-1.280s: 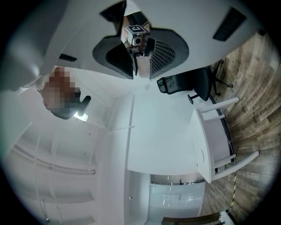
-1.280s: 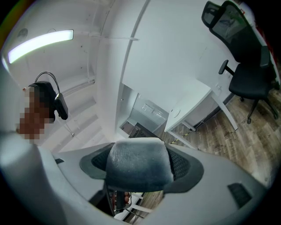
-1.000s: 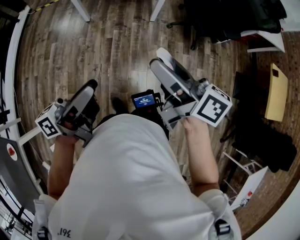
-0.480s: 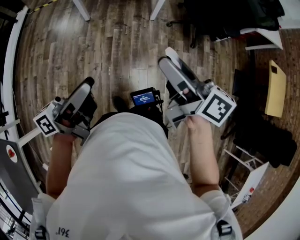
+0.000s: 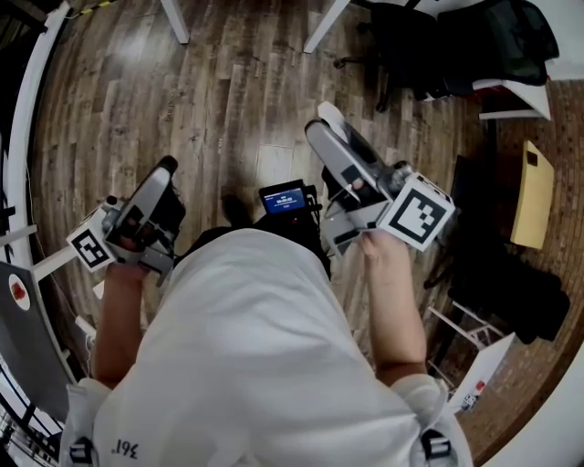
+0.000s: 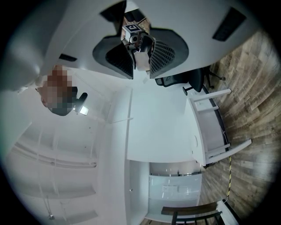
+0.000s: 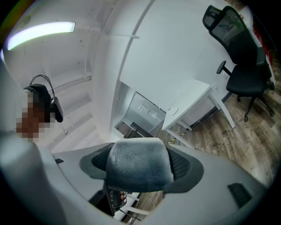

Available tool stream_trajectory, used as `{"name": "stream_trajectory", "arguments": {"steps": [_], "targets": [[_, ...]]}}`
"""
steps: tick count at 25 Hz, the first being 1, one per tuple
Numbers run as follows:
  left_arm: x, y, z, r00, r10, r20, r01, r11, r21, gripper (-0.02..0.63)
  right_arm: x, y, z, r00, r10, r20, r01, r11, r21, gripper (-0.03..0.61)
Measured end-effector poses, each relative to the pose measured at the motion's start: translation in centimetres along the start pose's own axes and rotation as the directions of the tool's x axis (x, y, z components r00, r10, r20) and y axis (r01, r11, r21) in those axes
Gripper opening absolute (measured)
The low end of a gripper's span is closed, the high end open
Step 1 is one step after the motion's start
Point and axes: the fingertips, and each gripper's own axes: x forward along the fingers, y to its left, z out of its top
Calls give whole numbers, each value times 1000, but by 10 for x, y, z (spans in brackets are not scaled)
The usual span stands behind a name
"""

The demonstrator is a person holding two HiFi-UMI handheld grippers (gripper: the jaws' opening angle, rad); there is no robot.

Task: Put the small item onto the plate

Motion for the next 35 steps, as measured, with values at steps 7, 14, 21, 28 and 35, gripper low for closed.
{"name": "stream_trajectory", "arguments": {"steps": [7, 14, 21, 28, 35], "targets": [[-10, 10, 39, 1000, -8, 18, 8, 999, -31, 117, 37, 6, -8, 998, -45, -37, 45, 999, -2, 339], [30, 40, 67, 997, 36, 71, -36, 999, -4, 117, 83, -43, 30, 996, -6, -92, 8, 1000, 21, 339], [76, 88, 126, 988, 105, 116, -108, 994, 21, 117, 179, -80, 84, 983, 91, -157, -86, 996, 39, 339], [165, 108, 174, 986, 88, 141, -95, 994, 45, 117, 228, -116, 155, 969, 95, -226, -96, 995, 9, 339], [199, 125, 196, 984, 84, 156, -93, 994, 52, 117, 249, -148, 176, 965, 67, -253, -68, 998, 4, 339]]}}
